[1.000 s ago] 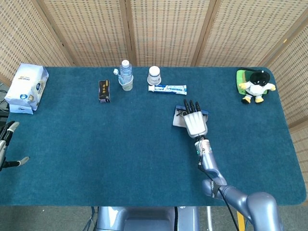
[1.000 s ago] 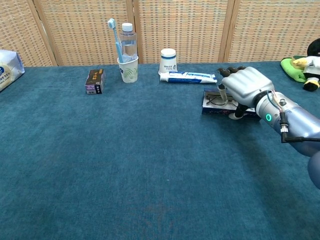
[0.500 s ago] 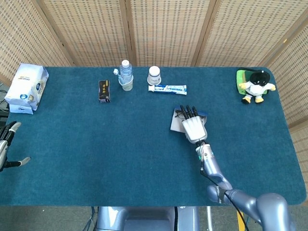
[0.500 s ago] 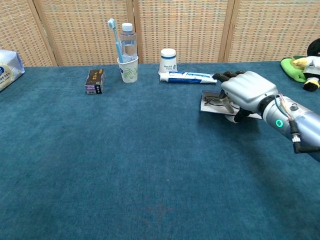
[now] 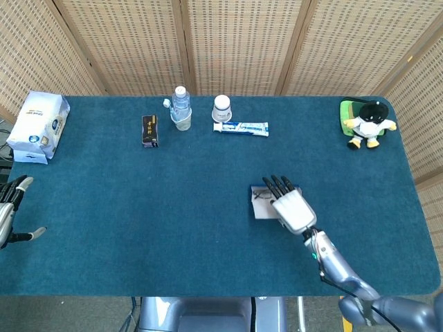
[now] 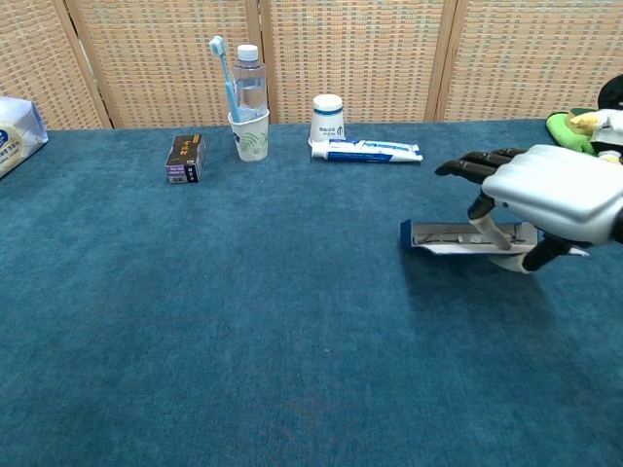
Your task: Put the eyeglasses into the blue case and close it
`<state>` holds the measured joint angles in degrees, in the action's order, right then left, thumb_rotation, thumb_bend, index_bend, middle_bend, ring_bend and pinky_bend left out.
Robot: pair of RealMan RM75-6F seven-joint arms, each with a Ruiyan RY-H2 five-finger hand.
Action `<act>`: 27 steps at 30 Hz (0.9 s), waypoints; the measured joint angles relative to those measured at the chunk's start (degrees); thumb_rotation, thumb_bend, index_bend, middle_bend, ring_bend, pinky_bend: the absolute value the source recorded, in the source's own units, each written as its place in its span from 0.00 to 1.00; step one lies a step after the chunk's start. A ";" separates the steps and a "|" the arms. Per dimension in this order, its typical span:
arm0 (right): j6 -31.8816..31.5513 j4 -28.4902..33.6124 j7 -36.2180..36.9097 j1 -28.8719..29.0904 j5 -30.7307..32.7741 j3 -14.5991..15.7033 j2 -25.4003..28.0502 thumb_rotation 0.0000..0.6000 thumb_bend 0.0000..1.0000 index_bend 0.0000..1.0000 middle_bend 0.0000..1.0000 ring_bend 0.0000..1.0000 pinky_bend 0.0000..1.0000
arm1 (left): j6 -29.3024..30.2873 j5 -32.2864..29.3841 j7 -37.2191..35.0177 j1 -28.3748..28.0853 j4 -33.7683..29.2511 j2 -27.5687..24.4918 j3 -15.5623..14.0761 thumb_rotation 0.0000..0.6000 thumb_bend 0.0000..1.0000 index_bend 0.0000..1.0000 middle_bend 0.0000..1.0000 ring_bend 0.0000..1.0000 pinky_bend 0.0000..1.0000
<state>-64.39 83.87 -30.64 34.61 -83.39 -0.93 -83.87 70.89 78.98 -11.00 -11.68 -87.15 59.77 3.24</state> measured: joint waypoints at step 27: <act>11.66 12.98 -27.75 4.36 16.67 -0.07 6.73 1.00 0.47 0.69 0.07 0.00 0.13 | -0.27 -0.43 0.75 -0.08 -0.20 0.08 -0.09 1.00 0.00 0.00 0.00 0.00 0.00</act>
<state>-52.73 96.84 -58.39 38.98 -66.73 -1.00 -77.14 70.62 78.56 -10.25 -11.76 -87.35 59.85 3.15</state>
